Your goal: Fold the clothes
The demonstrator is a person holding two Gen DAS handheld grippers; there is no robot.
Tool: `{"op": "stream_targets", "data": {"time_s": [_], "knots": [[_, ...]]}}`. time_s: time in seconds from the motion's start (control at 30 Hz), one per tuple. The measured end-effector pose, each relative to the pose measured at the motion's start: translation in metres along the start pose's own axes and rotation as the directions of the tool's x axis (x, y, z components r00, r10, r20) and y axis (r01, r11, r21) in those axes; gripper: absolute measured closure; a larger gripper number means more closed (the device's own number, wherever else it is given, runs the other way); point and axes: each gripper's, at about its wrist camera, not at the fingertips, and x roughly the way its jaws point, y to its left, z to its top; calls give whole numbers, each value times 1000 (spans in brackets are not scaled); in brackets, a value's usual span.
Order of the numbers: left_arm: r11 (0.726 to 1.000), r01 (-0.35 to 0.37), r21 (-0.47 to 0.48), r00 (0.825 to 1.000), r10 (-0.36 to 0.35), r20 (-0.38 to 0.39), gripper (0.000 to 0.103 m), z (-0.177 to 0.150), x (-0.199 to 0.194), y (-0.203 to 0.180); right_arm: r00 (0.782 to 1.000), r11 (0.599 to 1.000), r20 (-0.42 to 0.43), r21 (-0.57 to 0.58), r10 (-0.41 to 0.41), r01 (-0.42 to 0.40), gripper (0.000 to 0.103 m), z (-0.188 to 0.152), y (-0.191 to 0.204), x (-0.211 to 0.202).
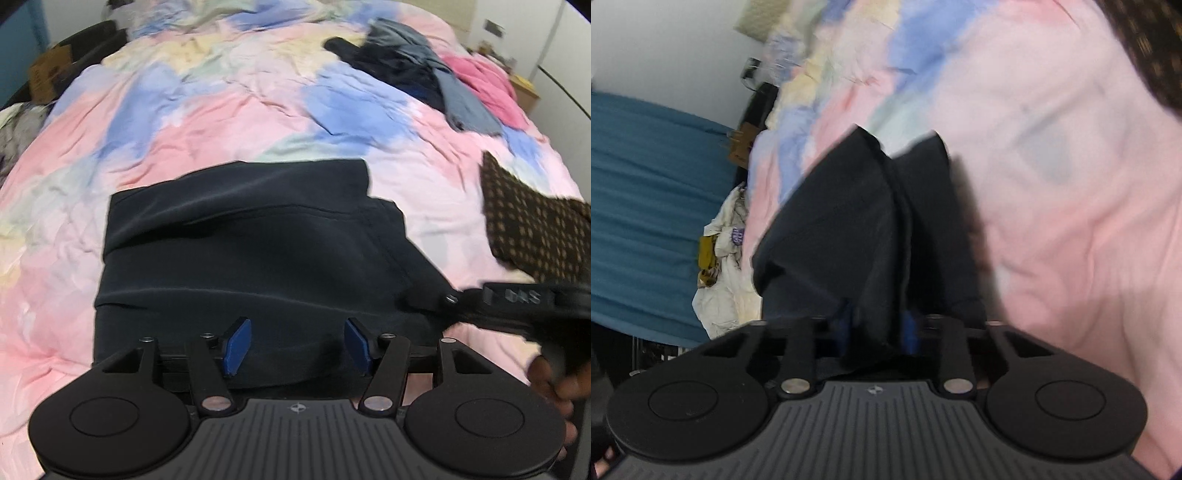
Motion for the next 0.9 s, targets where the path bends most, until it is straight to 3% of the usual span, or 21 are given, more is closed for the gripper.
{"op": "stream_targets", "data": {"time_s": [0.27,0.43,0.57,0.67,0.8,0.9], "knots": [[999,23,-40,999,-22,35,44,9,-13,11,995,997,102,-80,21,-13,93,-17,34,-54],[997,30,-74,999,-28,35,42,10,-15,20,992,992,17,30,-125,124,93,-48,-9,-27],[992,33,-118,999,-29,33,35,12,-15,36,989,987,-17,68,-144,145,89,-52,-18,-17],[986,20,-164,1000,-16,27,27,15,-14,54,988,988,-20,25,-153,154,82,-45,-9,-21],[973,9,-229,1000,-8,3,23,20,-7,88,986,986,11,-19,-166,166,69,-33,0,-33],[961,4,-275,1000,-12,-27,23,25,3,118,984,985,48,-32,-169,170,49,-22,4,-44]]}}
